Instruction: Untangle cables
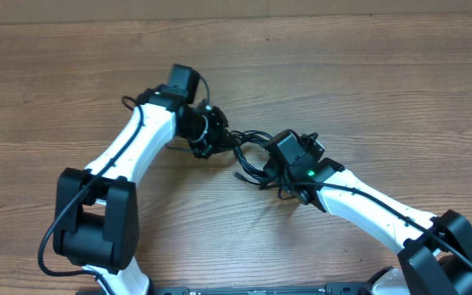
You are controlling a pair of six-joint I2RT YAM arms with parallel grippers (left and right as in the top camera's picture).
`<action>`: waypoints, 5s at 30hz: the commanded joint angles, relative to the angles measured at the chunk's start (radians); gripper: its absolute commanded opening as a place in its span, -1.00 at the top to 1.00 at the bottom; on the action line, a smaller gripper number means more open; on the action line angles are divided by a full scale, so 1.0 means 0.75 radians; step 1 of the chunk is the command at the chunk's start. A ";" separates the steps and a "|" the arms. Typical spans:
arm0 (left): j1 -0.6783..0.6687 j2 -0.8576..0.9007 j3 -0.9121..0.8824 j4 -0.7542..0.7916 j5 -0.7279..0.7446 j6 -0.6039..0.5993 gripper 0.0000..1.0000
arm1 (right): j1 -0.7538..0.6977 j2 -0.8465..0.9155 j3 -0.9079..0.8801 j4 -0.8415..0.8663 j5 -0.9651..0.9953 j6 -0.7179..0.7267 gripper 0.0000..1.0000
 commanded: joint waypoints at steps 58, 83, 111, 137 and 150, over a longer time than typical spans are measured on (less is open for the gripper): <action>-0.125 -0.046 0.033 0.016 -0.448 -0.134 -0.18 | -0.243 -0.065 0.195 -0.243 0.027 -0.560 -0.59; -0.445 -0.036 0.033 0.095 -0.898 -0.500 -0.14 | -0.383 -0.226 0.284 -0.401 0.027 -0.596 -0.74; -0.435 0.146 0.034 0.142 -0.956 -0.527 0.91 | -0.382 -0.226 0.283 -0.508 -0.119 -0.633 -0.74; -0.216 -0.282 0.037 0.119 -0.725 -0.473 0.92 | -0.284 -0.107 0.272 -0.390 -0.719 -0.388 -0.75; -0.215 -0.336 0.037 0.068 -0.700 -0.470 0.91 | -0.284 0.076 0.272 -0.189 -0.732 0.011 -0.16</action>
